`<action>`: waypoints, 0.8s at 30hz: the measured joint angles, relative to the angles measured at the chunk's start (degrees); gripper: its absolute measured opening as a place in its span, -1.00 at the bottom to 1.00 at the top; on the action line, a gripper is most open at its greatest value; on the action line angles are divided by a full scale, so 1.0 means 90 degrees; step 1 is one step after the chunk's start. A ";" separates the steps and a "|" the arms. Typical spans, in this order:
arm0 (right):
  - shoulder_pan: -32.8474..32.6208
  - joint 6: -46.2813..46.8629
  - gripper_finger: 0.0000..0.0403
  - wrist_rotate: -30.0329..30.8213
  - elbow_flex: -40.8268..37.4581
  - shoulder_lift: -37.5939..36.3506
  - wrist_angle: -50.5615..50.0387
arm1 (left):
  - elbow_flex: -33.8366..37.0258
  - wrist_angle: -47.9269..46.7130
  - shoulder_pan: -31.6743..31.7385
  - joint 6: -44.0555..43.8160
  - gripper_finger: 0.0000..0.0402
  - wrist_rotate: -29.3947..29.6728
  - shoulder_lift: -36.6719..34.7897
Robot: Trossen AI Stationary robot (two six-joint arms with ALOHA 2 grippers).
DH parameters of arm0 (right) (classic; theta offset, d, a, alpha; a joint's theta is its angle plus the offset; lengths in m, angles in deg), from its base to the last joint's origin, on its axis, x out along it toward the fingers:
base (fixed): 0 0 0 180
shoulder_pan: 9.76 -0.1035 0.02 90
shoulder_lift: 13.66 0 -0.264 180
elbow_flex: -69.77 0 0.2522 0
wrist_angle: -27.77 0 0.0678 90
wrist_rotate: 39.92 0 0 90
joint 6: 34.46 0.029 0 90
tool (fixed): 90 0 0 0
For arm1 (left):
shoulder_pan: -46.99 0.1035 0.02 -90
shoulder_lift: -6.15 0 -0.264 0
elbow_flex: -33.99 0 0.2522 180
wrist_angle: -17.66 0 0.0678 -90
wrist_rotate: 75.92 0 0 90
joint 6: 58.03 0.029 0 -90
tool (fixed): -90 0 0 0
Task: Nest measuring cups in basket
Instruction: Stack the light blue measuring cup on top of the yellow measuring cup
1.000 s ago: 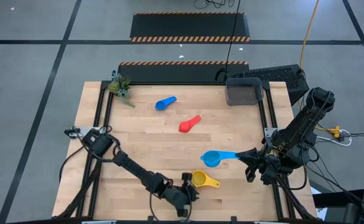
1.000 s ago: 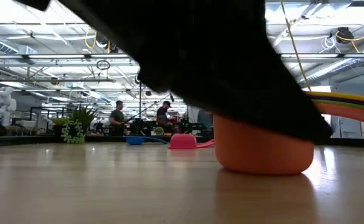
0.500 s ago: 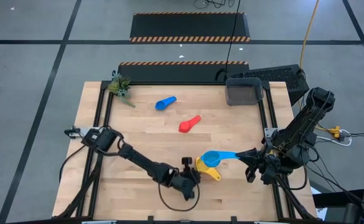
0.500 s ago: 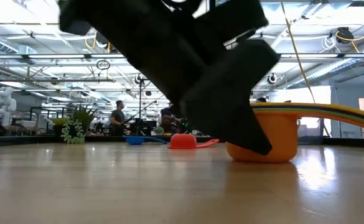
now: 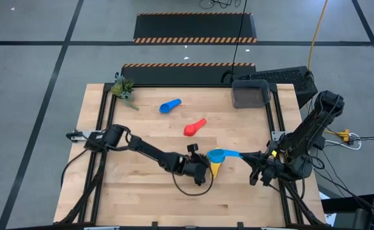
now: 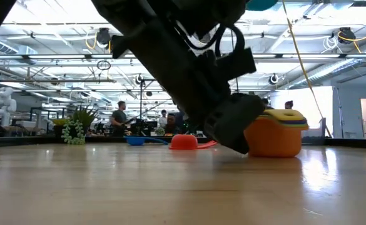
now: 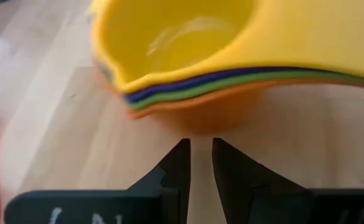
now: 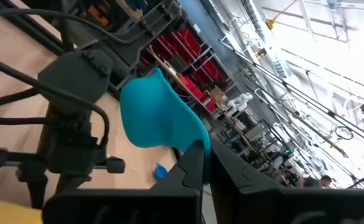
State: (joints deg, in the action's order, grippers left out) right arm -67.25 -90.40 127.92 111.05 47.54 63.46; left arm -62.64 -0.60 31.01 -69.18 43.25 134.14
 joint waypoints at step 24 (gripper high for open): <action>-0.0762 0.1839 -1.00 0.0030 -0.0002 0.0157 0.0331 | -0.0015 0.1409 -0.0561 0.0055 -0.66 -0.0905 0.0462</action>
State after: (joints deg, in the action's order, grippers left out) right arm -74.11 -73.85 128.19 111.04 48.95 66.44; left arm -62.77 12.08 25.97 -68.69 35.10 138.30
